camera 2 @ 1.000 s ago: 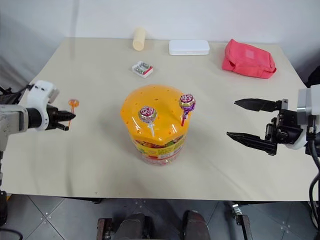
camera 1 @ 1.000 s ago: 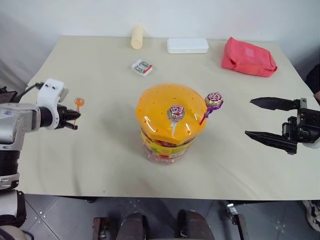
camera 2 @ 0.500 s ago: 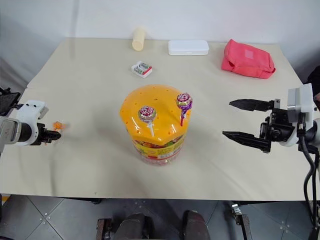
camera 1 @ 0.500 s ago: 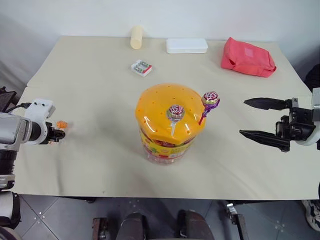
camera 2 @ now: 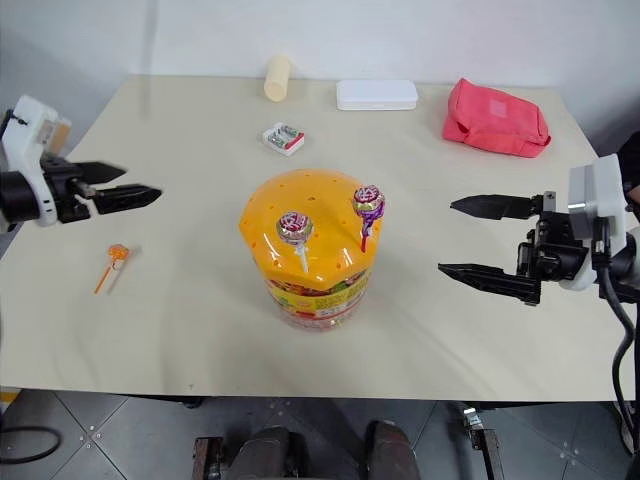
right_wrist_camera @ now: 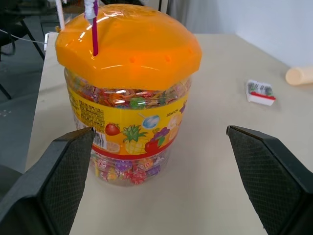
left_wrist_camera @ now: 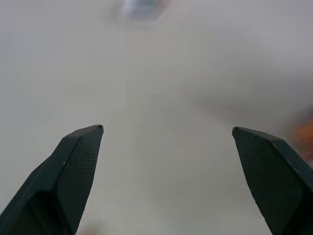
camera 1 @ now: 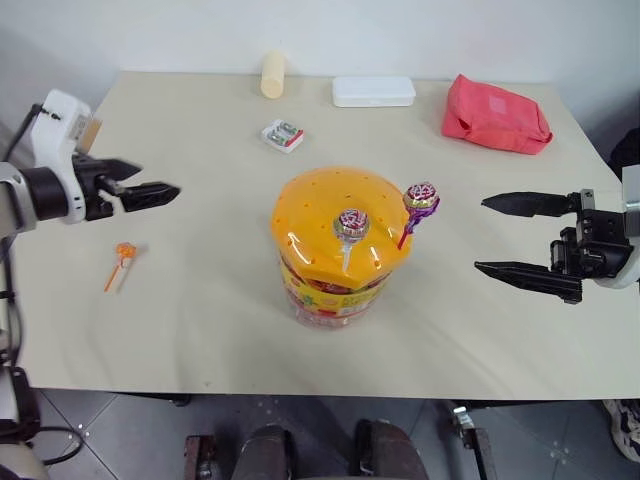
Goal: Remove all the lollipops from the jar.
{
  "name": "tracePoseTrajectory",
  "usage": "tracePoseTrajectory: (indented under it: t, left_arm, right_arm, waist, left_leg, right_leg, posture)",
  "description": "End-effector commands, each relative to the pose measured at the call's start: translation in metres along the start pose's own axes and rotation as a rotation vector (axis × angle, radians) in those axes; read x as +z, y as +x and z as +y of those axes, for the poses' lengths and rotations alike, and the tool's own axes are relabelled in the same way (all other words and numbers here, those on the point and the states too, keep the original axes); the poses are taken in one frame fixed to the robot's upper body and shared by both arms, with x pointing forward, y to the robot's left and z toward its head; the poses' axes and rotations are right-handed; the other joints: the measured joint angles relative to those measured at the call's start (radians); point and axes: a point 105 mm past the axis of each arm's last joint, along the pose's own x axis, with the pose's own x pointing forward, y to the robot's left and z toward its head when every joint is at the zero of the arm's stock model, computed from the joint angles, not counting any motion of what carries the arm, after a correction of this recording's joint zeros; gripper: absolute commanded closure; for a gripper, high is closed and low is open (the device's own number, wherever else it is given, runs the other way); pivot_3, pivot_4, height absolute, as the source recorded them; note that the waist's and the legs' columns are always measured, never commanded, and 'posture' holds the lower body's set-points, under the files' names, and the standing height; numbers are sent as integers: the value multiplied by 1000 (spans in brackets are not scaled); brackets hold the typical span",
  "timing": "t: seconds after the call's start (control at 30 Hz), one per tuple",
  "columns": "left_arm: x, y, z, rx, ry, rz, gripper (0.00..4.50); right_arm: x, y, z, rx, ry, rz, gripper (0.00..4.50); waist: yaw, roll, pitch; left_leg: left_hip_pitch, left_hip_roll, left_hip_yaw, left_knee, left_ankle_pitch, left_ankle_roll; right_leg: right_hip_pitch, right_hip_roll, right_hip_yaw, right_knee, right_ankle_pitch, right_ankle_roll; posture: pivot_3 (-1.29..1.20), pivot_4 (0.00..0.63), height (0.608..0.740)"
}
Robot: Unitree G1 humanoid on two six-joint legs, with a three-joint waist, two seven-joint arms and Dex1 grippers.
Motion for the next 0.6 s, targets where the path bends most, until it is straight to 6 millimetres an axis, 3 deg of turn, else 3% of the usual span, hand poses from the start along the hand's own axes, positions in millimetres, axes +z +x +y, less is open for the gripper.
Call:
tracePoseTrajectory:
  t: [0.03, 0.17, 0.27, 0.43, 0.6]
  left_arm:
    - [28, -12, -19, -156, 131, -236, 9]
    - [22, -28, -59, -486, 238, -372, 9]
    - [13, -41, -72, -668, 234, -422, 9]
    - [2, -51, -80, -800, 250, -432, 9]
    - [-9, -52, -83, -823, 244, -388, 9]
  right_arm:
    - [20, 10, 4, 2, -26, -58, 0]
    - [25, 25, 15, 38, -1, -88, 0]
    - [31, 35, 21, 59, 12, -122, 0]
    - [37, 53, 27, 114, 11, -160, 0]
    - [45, 71, 27, 169, -2, -204, 0]
  waist:
    - [-2, 0, 0]
    - [-11, 0, 0]
    - [-13, 0, 0]
    - [-10, 0, 0]
    - [-9, 0, 0]
  left_leg:
    - [0, 0, 0, 0, 0, 0]
    - [0, 0, 1, -1, 0, 0]
    - [0, 1, 1, -1, 0, 0]
    - [0, 0, 1, -1, 0, 0]
    - [0, 0, 1, 0, -1, 0]
  right_leg:
    - [0, 0, 0, 0, 0, 0]
    - [-1, 0, 0, 1, 0, 0]
    - [-1, 0, -2, 1, 0, -1]
    - [-1, 0, -1, 1, 0, -1]
    - [-1, 0, -1, 0, 0, -1]
  posture:
    - [0, 150, 740]
    - [0, 150, 740]
    - [0, 150, 740]
    - [0, 150, 740]
    - [0, 150, 740]
